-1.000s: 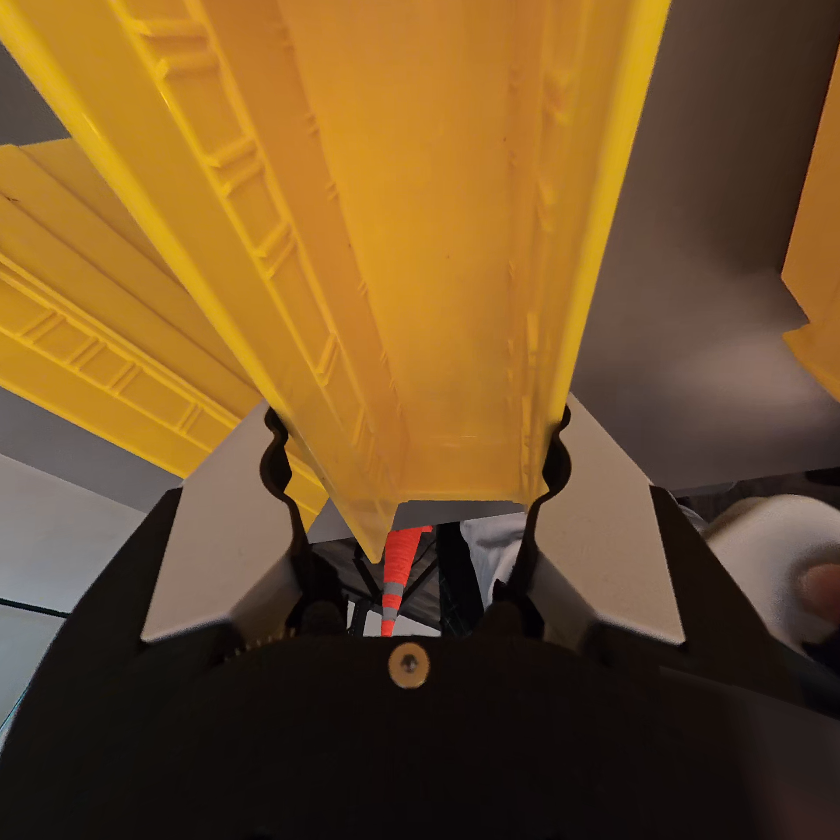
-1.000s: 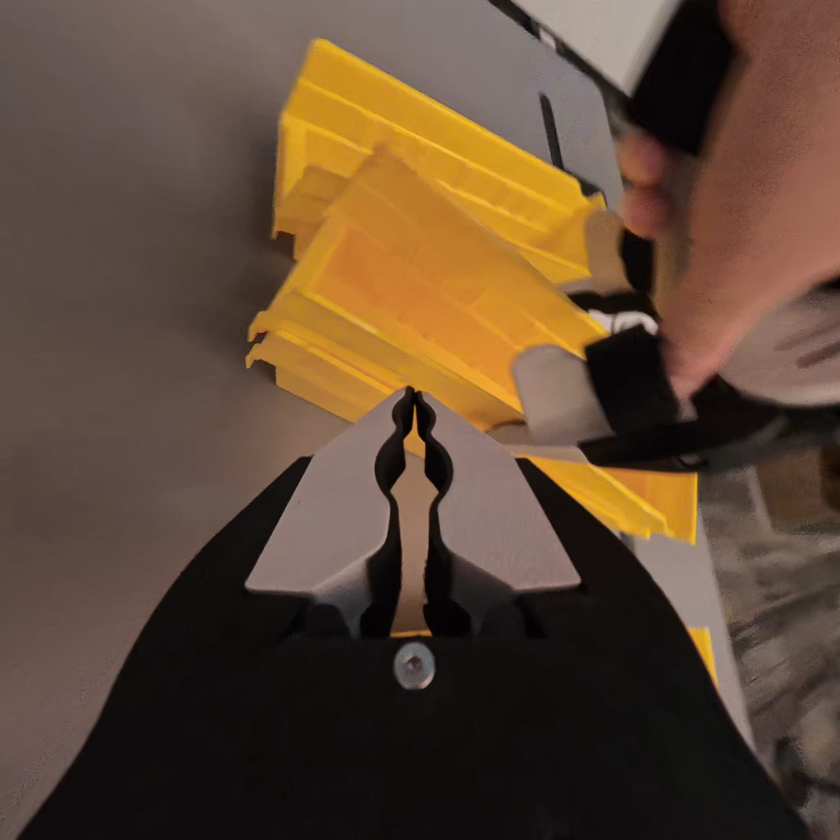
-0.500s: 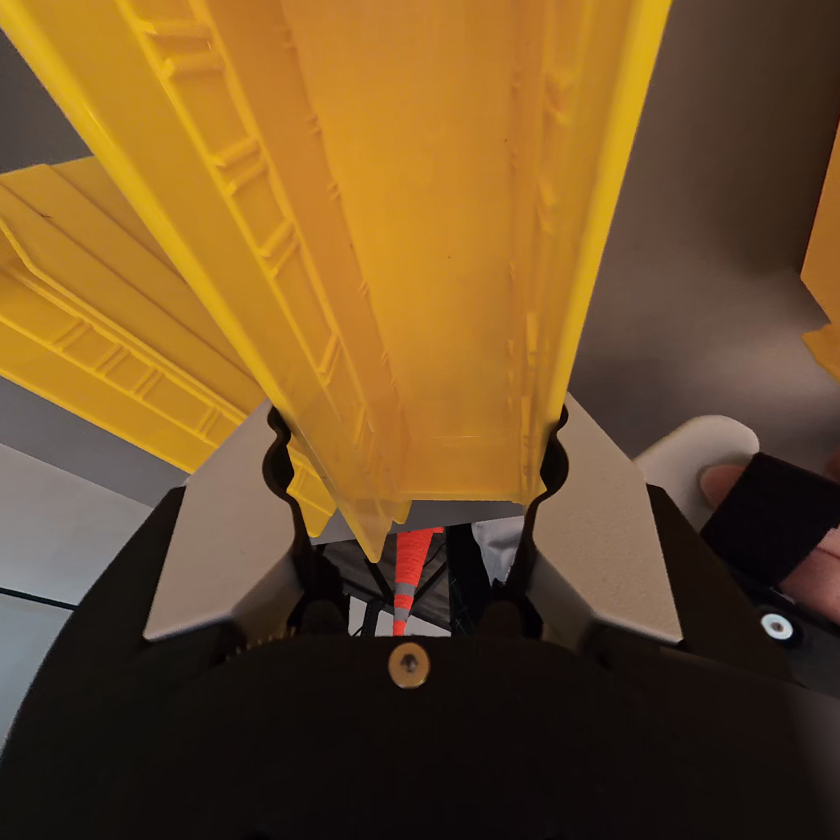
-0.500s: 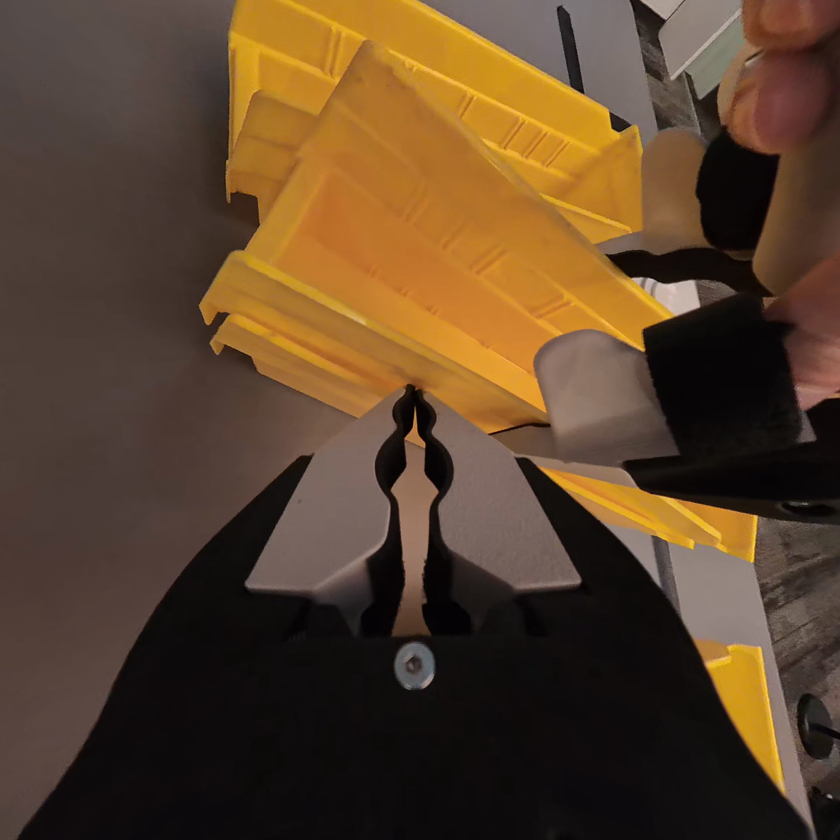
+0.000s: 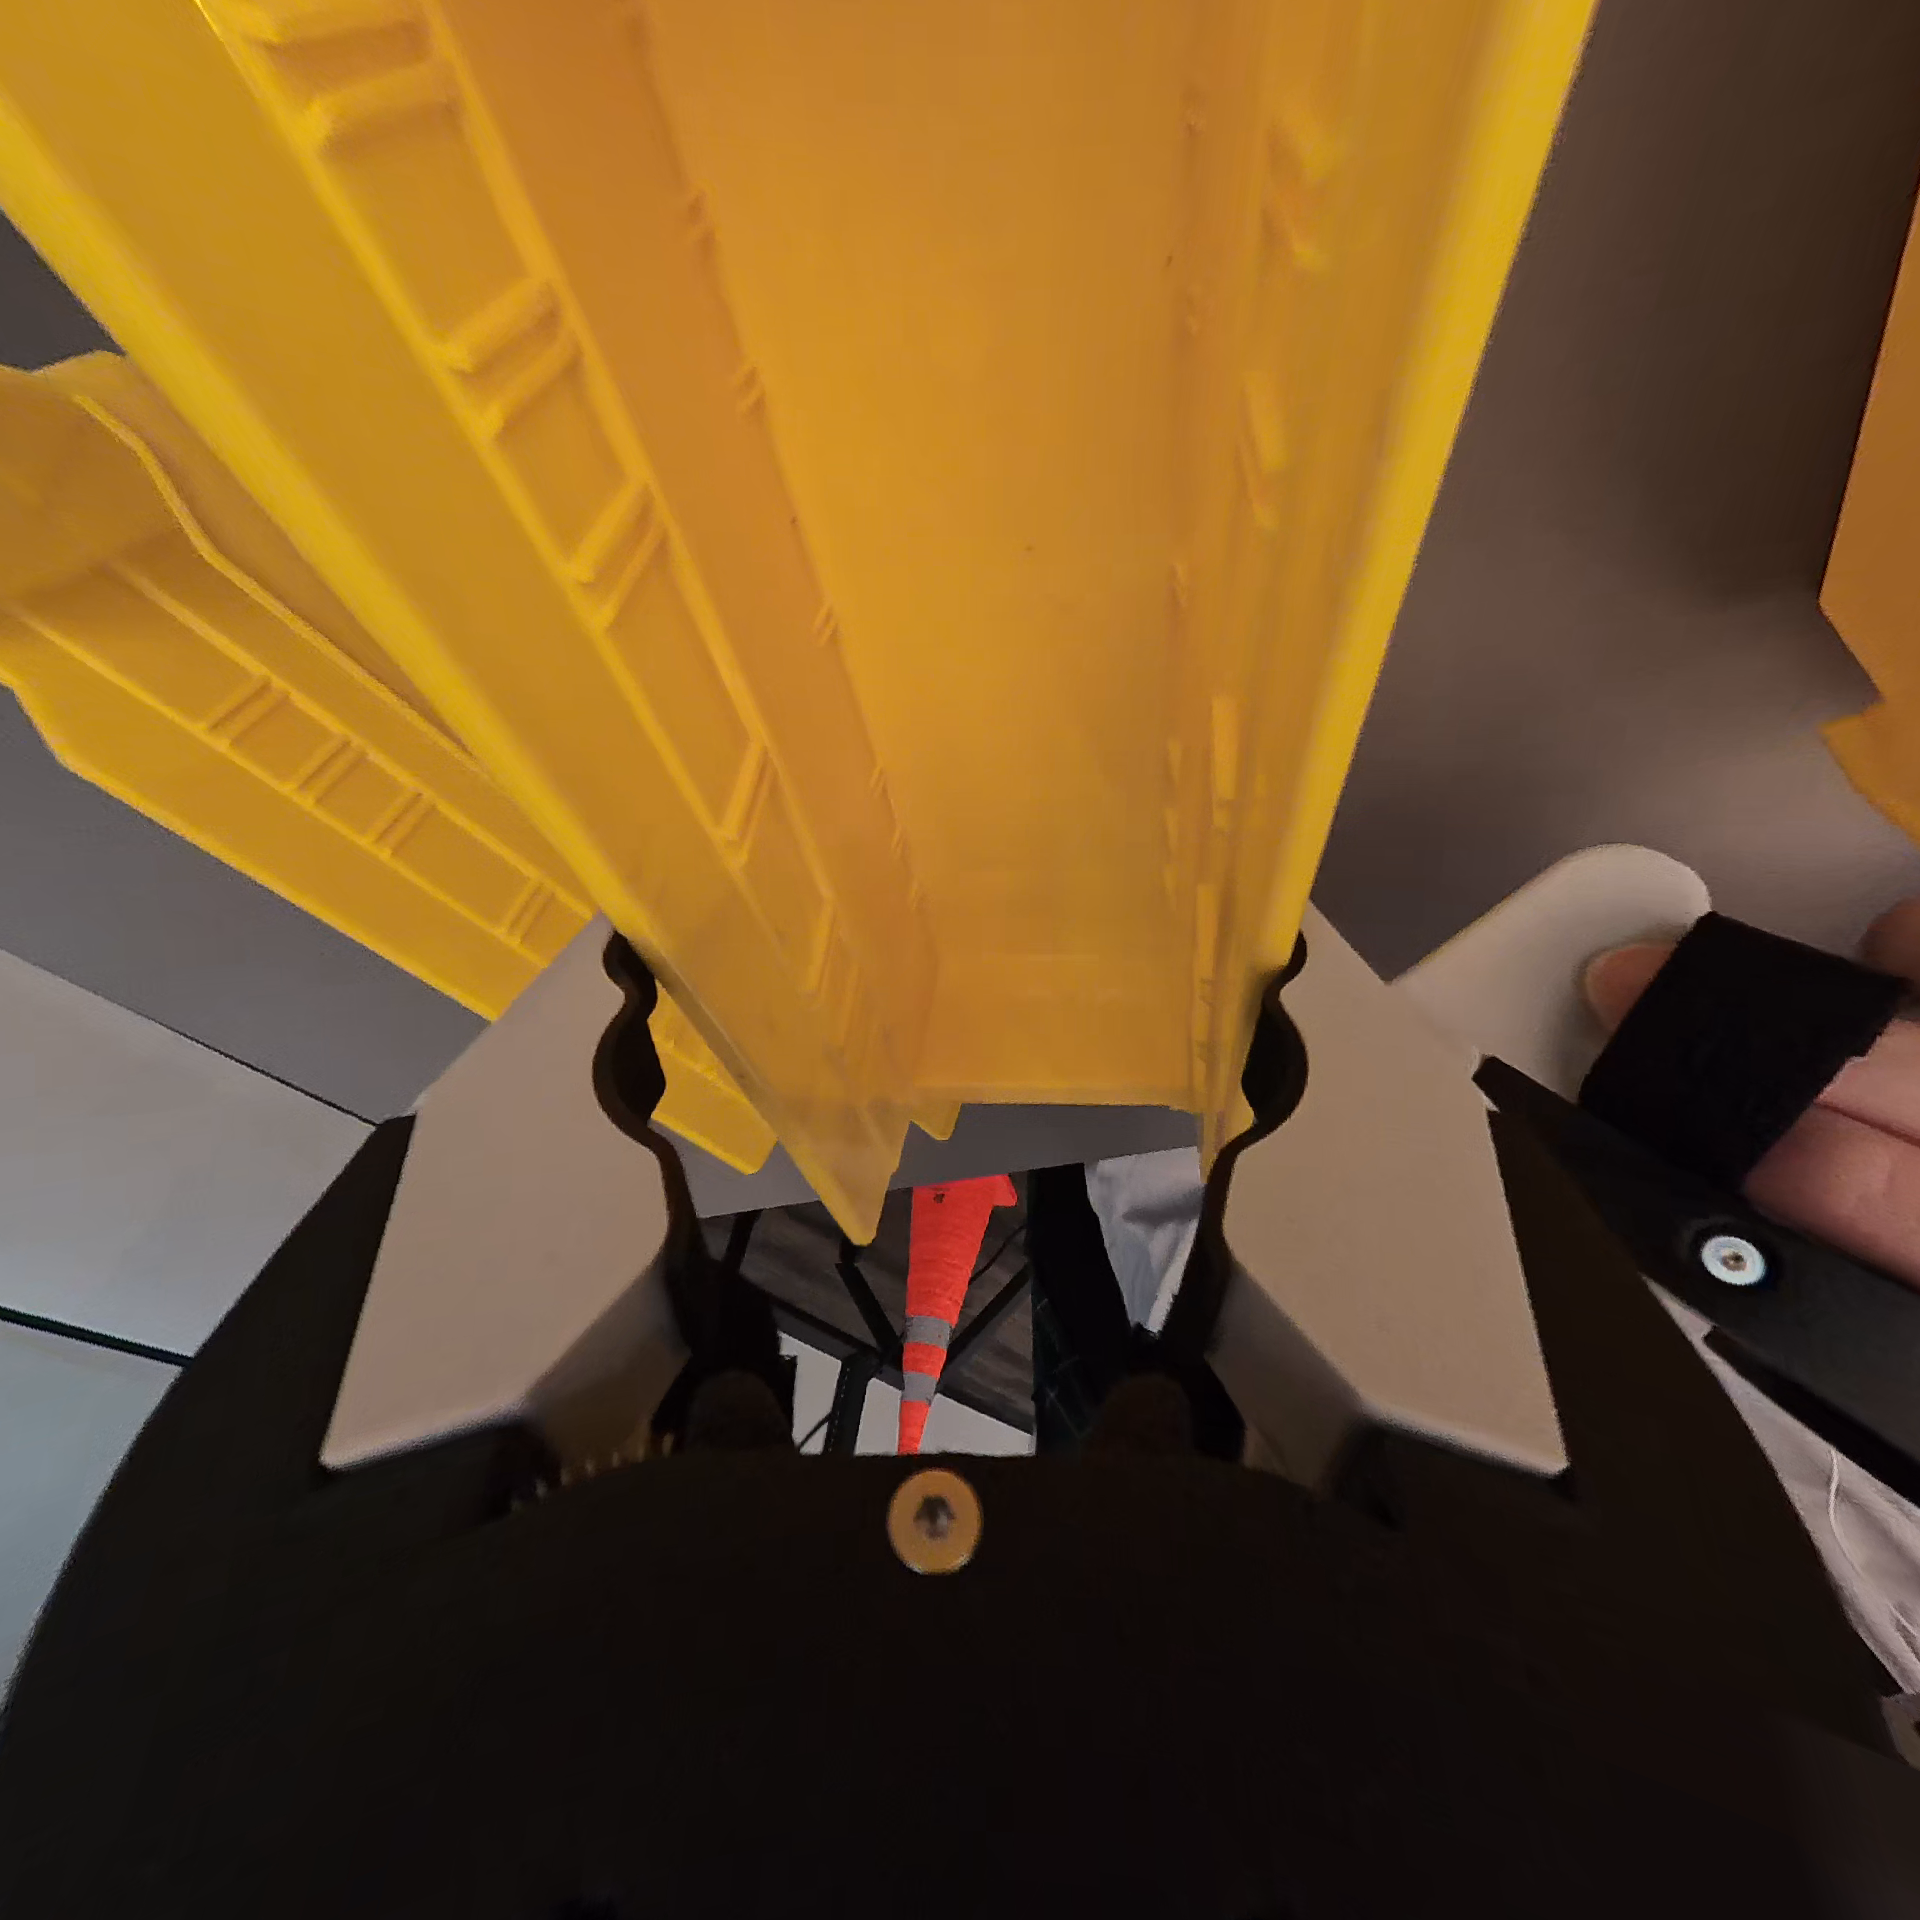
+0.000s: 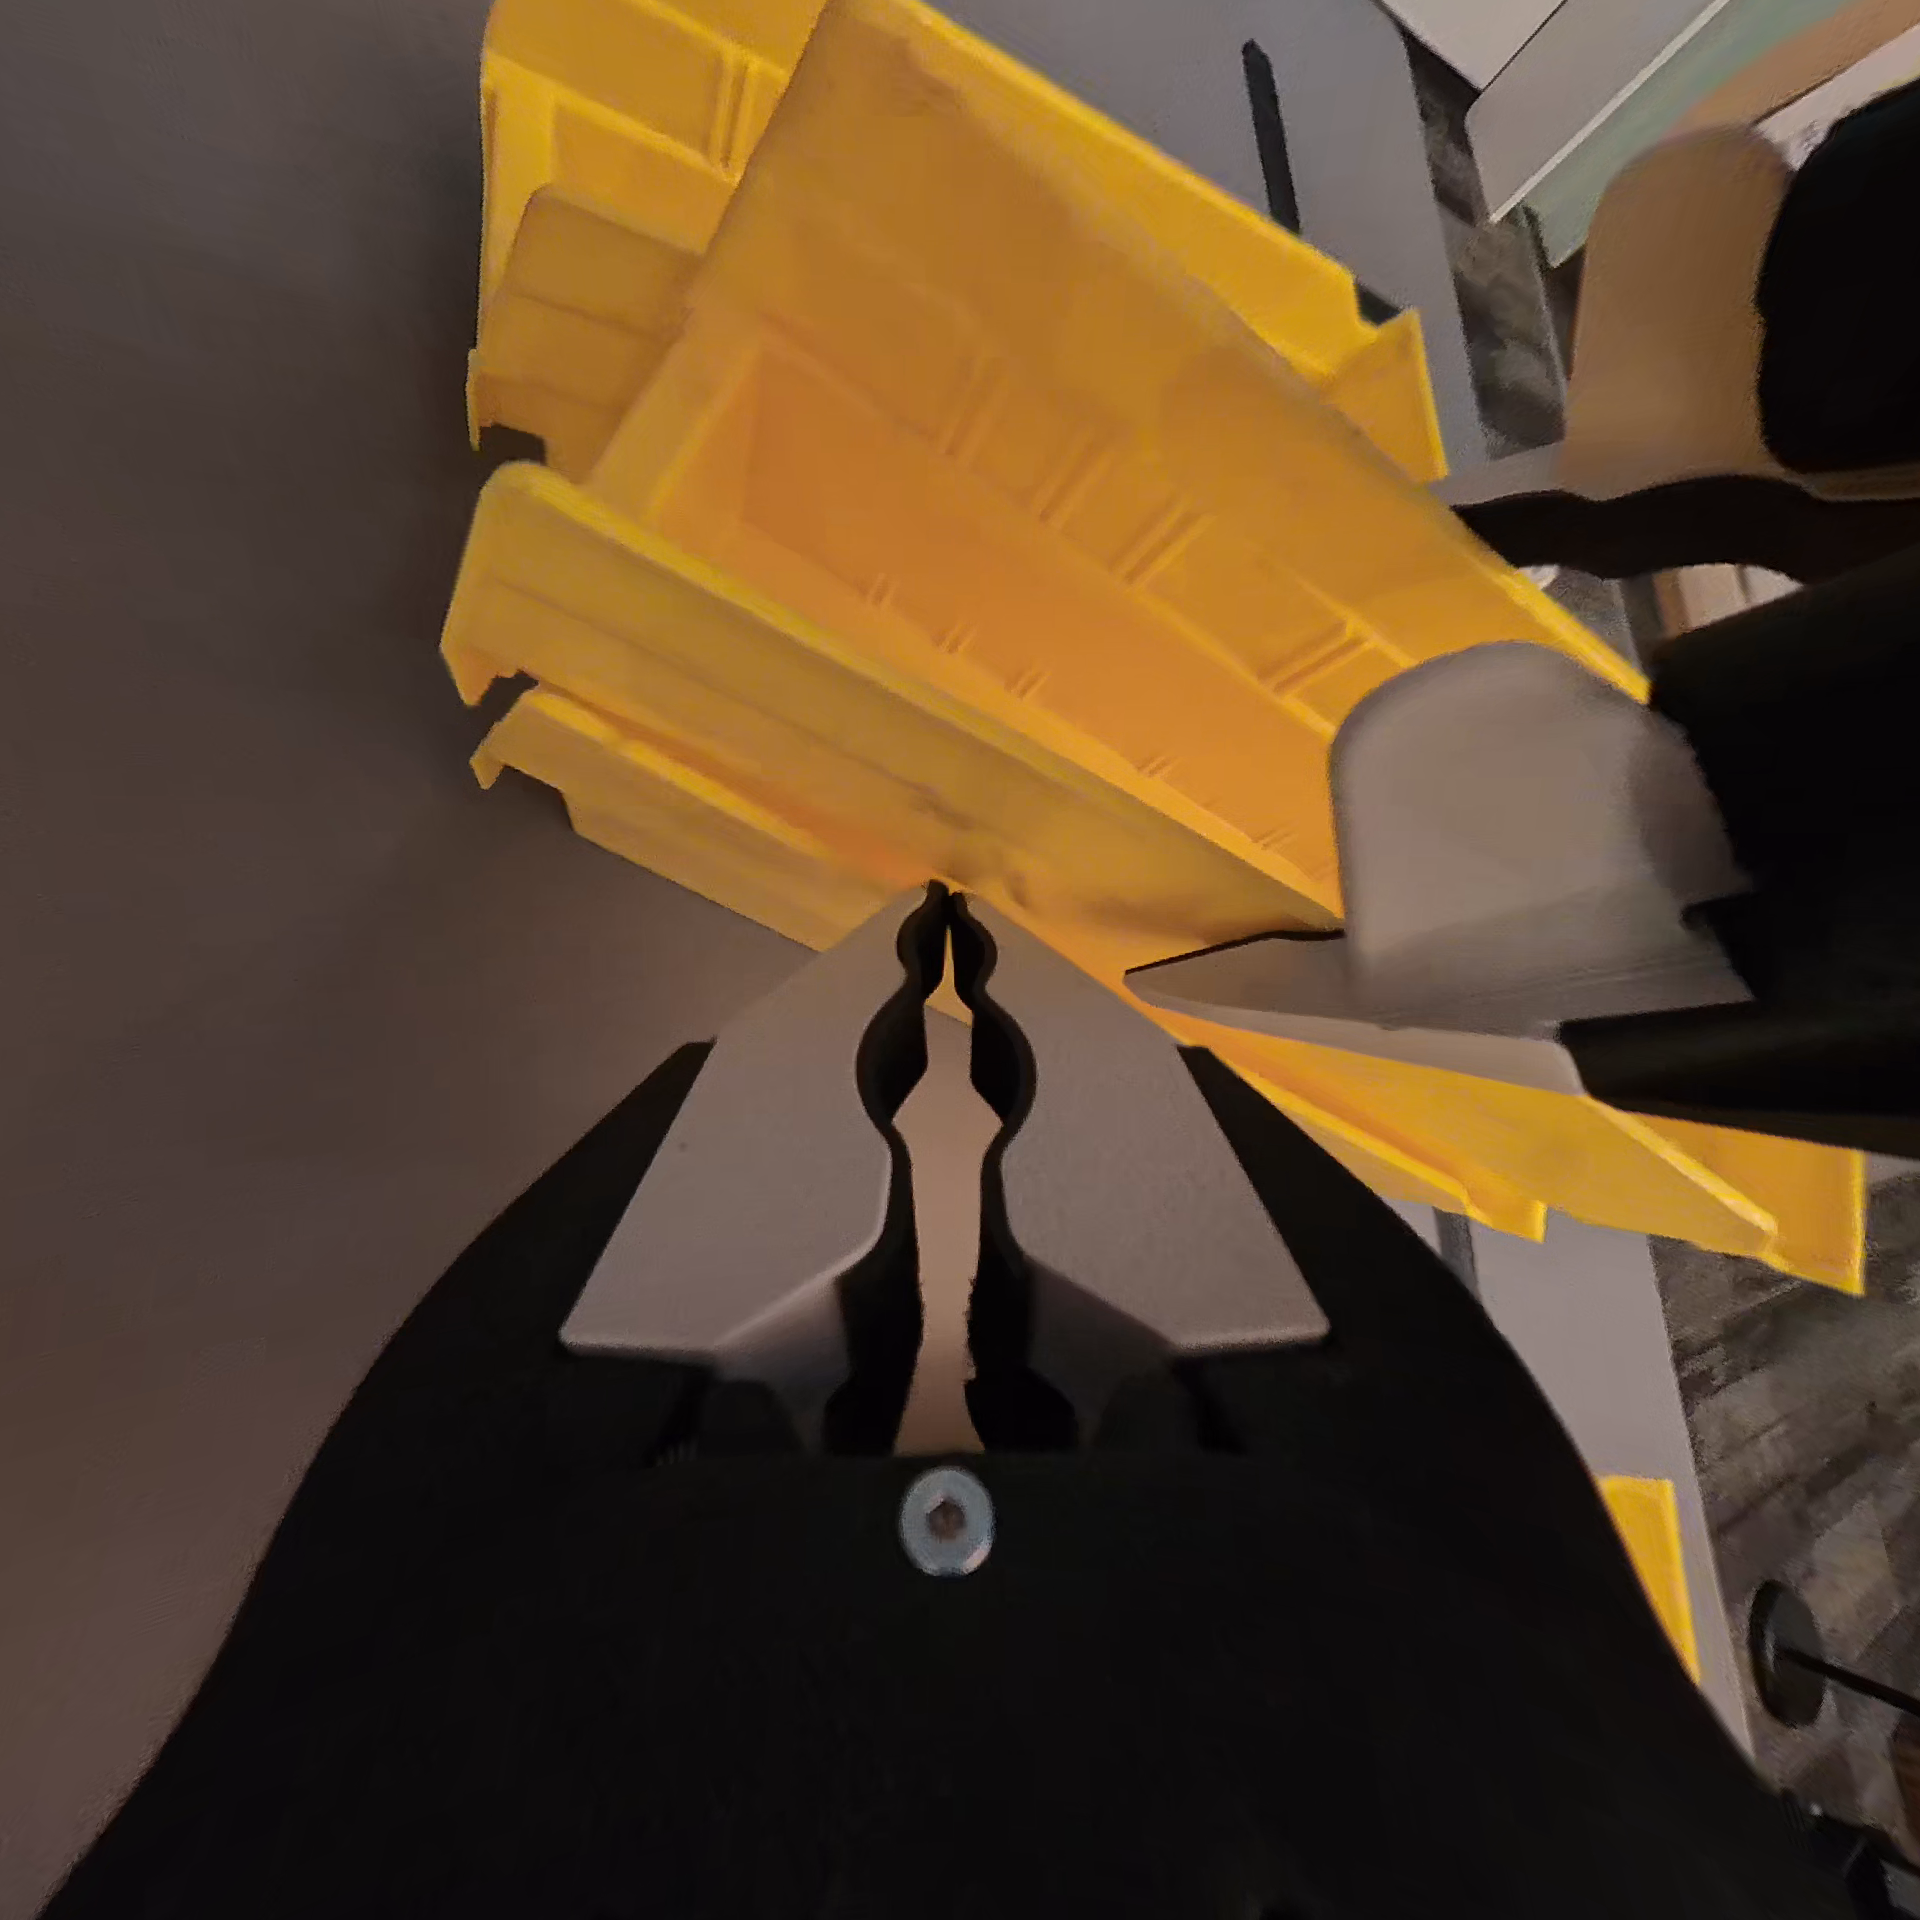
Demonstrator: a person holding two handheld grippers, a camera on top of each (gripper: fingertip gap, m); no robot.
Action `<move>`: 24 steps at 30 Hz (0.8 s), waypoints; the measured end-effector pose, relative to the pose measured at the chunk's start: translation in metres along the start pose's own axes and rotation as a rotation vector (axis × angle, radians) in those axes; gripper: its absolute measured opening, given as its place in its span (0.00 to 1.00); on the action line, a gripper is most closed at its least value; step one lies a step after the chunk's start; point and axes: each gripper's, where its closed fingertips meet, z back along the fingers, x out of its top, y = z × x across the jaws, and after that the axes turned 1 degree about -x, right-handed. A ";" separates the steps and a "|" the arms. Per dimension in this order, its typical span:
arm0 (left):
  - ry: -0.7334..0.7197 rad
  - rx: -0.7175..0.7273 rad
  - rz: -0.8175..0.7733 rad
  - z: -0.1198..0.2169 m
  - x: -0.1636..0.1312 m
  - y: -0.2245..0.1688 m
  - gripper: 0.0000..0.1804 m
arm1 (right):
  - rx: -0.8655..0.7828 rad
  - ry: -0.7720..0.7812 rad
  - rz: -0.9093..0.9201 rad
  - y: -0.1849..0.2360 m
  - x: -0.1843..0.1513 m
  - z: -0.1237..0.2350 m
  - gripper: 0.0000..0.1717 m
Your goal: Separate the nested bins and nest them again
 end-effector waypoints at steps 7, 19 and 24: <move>-0.009 -0.006 -0.012 0.014 -0.007 0.001 0.65 | 0.053 -0.078 0.040 0.000 0.016 0.043 0.00; -0.111 -0.039 0.020 0.072 -0.044 0.028 0.65 | -0.013 -0.054 -0.285 -0.039 0.005 0.076 0.07; -0.163 -0.076 0.101 0.082 -0.074 0.073 0.65 | 0.135 -0.074 -0.391 0.003 0.050 0.046 0.33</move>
